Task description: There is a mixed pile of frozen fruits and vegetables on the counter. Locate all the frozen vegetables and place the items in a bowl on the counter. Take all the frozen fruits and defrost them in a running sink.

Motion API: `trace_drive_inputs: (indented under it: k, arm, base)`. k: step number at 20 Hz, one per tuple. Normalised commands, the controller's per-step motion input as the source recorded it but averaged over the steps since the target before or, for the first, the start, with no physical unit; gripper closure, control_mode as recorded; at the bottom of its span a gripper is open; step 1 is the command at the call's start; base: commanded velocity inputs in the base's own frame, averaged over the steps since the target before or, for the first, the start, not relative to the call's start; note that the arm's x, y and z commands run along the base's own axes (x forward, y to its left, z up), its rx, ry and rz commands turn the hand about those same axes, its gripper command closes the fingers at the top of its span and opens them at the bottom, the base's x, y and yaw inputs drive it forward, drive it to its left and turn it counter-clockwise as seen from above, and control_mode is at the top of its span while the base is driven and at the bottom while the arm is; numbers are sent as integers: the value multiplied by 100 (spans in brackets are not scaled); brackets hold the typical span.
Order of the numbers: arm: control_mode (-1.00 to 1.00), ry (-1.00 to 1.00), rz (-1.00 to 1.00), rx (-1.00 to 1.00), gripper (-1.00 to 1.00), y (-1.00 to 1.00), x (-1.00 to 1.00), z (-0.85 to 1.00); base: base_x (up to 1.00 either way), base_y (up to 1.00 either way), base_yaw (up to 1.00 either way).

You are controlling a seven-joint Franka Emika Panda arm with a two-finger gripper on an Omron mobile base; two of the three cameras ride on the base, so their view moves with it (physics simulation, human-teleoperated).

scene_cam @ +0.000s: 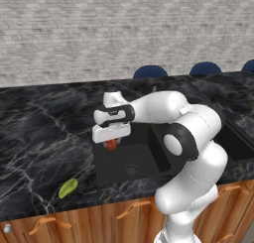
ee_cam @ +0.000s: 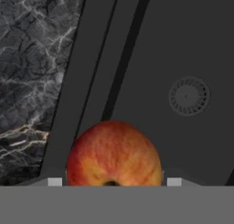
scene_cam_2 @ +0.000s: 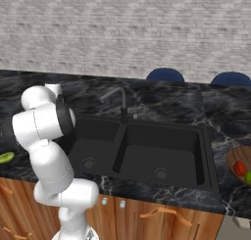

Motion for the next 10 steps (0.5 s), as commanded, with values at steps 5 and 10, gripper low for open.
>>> trace_drive_inputs:
  k: [5,10]
  arm:
    - [-100,0,-5,-1,100,-41,18,-10]
    - [-100,-5,-6,-5,100,-33,19,-27]
  base:
    - [0,0,0]
    - [0,0,0]
